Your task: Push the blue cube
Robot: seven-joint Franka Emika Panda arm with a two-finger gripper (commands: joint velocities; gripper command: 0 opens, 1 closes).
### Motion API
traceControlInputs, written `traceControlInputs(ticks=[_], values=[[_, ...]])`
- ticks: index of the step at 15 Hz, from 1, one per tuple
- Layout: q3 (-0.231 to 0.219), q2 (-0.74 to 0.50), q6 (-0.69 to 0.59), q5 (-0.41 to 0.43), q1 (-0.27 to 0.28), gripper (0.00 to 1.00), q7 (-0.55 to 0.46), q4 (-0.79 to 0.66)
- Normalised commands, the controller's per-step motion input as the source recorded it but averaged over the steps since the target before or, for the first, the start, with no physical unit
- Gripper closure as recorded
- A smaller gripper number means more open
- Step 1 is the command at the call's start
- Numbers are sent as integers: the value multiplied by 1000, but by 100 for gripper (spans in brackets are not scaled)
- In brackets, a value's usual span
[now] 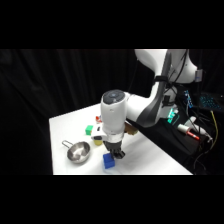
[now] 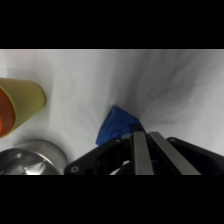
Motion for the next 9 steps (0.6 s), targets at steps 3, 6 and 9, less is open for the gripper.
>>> traceControlInputs(ticks=[3, 6, 9], values=[[-21, -293, -548, 79, 23, 95, -57, 130], [4, -259, -534, 88, 4, 96, -22, 175], [10, -252, -408, 38, 5, 96, 16, 164]])
